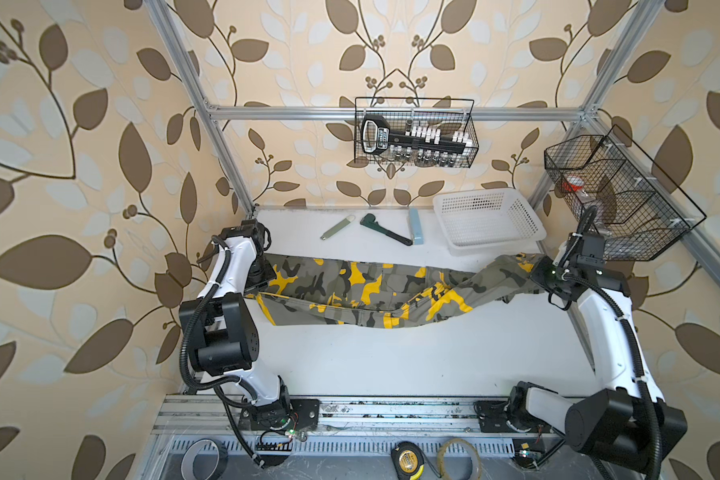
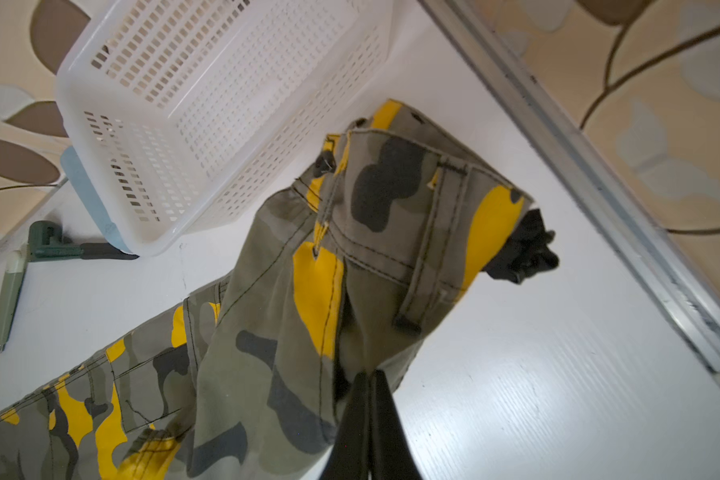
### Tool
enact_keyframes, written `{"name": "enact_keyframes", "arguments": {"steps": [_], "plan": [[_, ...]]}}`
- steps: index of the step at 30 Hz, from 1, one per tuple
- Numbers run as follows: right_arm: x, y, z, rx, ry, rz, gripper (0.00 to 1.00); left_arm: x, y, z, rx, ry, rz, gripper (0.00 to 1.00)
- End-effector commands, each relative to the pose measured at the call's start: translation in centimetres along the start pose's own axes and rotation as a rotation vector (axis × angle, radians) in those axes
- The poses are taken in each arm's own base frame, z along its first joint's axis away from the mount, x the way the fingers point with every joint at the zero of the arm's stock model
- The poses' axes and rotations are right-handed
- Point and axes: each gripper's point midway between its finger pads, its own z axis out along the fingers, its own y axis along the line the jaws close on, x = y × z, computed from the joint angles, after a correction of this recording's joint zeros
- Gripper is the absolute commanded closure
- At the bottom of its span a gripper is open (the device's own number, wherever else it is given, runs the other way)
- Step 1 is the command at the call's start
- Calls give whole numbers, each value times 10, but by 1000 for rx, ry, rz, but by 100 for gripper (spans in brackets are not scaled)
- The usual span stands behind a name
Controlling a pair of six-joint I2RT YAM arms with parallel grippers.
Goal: Fold and stack the trousers
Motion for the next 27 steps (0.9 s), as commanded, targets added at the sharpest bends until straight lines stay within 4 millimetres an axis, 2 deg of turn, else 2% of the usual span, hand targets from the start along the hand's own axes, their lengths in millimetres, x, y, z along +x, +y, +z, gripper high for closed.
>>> {"name": "enact_keyframes", "arguments": {"steps": [1,4,9,15,18,19,21,25,27], "plan": [[-6,-18,-28,135,-25,-13,100,-6,19,-37,-40,-72,-11,96],[-11,-10,-43,129,-35,-9,100,-9,20,-50,-33,-83,-12,95],[3,-12,-53,142,11,4,100,-12,28,-66,-57,-102,-1,95],[5,-47,-82,316,-27,-2,100,-24,53,-84,-120,-146,-32,95],[8,-62,-89,380,-55,25,100,-32,58,-81,-134,-153,-50,94],[9,-64,-86,393,-55,24,100,-33,56,-75,-132,-138,-49,94],[19,-65,-64,406,-15,6,100,-36,47,-58,-117,-98,-40,95],[66,-56,-2,368,116,-10,100,-34,17,-10,-72,47,-6,94],[86,-56,21,383,165,-27,100,-34,7,11,-60,67,6,93]]}}
